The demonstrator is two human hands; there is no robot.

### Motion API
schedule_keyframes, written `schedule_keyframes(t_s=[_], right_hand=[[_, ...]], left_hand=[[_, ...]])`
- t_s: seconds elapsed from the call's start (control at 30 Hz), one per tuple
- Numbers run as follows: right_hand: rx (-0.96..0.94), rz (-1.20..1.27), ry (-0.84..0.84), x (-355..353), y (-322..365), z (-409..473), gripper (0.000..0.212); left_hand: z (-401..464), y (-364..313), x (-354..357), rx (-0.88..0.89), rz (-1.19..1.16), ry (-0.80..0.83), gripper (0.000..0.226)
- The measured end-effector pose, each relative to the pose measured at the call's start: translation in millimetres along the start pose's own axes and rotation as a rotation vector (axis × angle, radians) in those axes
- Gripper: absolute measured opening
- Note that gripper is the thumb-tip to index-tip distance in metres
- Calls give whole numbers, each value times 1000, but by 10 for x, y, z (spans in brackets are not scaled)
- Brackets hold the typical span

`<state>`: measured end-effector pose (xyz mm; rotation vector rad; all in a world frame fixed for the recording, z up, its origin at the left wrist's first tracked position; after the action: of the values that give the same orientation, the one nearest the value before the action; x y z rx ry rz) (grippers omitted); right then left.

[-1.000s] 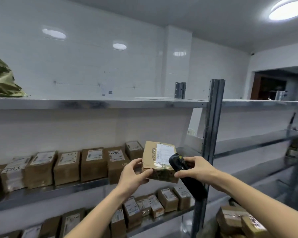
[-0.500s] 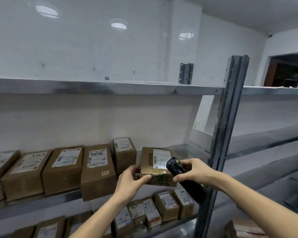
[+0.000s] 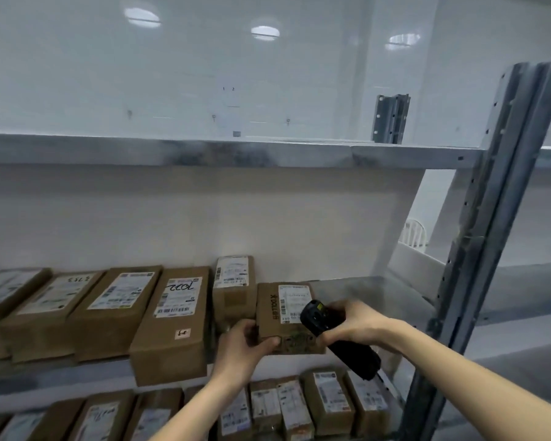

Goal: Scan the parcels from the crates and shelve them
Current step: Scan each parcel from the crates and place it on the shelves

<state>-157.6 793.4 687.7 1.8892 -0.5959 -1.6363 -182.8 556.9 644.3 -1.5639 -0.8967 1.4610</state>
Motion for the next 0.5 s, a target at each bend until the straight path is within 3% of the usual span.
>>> schedule_keyframes(t_s=[0.23, 0.37, 0.5], right_hand=[[-65, -76, 95, -140, -21, 457, 40], [-92, -64, 106, -195, -93, 623, 44], [-110, -58, 112, -193, -181, 706, 40]], left_hand=[[209, -29, 10, -48, 71, -195, 32], [269, 32, 28, -78, 91, -309, 44], [271, 22, 78, -98, 107, -348, 38]])
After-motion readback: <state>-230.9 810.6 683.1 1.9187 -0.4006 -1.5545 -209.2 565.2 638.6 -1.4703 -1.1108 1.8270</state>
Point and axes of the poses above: each hand's wrist, its own z-axis towards the middle knuckle, its own x-axis out of the palm, y = z × x, the point moved 9 cm from there along z, towards the middle knuckle, and after that the axes turned 9 degrees about -x, right-handed, at the moved point
